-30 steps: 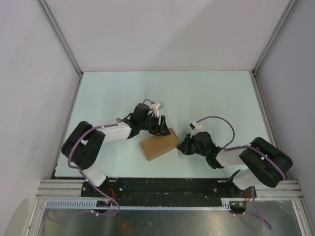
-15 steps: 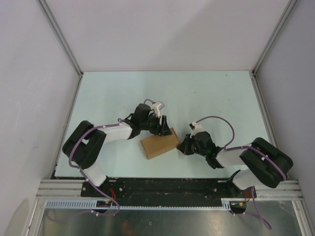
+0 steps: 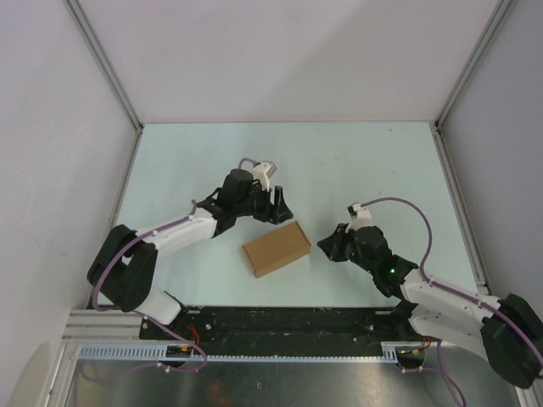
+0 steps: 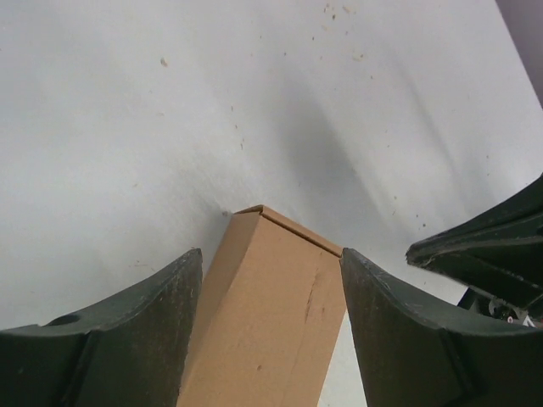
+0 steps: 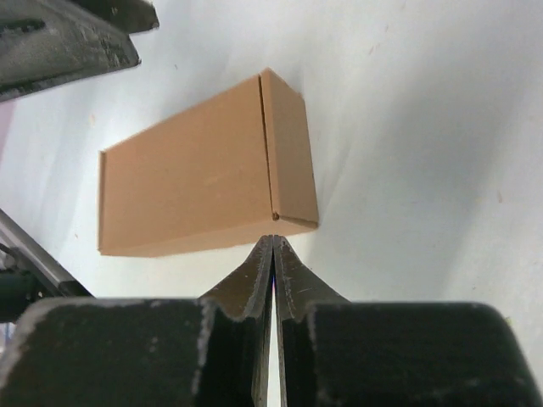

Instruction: Fold the paper box

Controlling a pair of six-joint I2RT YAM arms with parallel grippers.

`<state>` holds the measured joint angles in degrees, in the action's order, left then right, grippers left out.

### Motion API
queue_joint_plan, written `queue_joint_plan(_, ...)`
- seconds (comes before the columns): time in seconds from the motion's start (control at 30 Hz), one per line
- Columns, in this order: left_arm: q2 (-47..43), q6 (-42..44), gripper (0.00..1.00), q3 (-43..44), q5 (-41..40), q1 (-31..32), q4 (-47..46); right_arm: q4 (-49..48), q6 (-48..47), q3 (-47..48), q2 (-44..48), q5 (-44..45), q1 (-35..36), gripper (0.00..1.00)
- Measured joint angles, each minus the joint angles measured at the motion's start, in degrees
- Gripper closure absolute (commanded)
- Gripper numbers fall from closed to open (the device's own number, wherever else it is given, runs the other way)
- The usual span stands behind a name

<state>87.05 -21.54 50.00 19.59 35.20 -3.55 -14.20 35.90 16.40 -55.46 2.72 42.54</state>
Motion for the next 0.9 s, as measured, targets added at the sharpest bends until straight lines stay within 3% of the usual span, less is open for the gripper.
queue_joint_plan(0.13,-1.99,0.22,0.32,-0.02,-0.52,-0.13,0.2,0.61,-0.42,0.59,3.17,-3.67,-4.74,0.94)
queue_joint_plan(0.27,-2.64,0.92,0.34,-1.18,-0.63,-0.13,0.31,-3.54,-0.59,1.36,-0.81,-12.26,-10.6,0.94)
queue_joint_plan(0.6,-4.28,1.66,0.38,-6.62,-1.49,-0.09,0.92,-27.76,3.13,2.51,-23.21,-37.4,-17.0,0.95)
queue_joint_plan(0.9,-6.1,1.97,0.38,-8.96,-2.47,0.39,0.92,-41.79,7.56,5.31,-33.48,-42.95,-18.88,0.96)
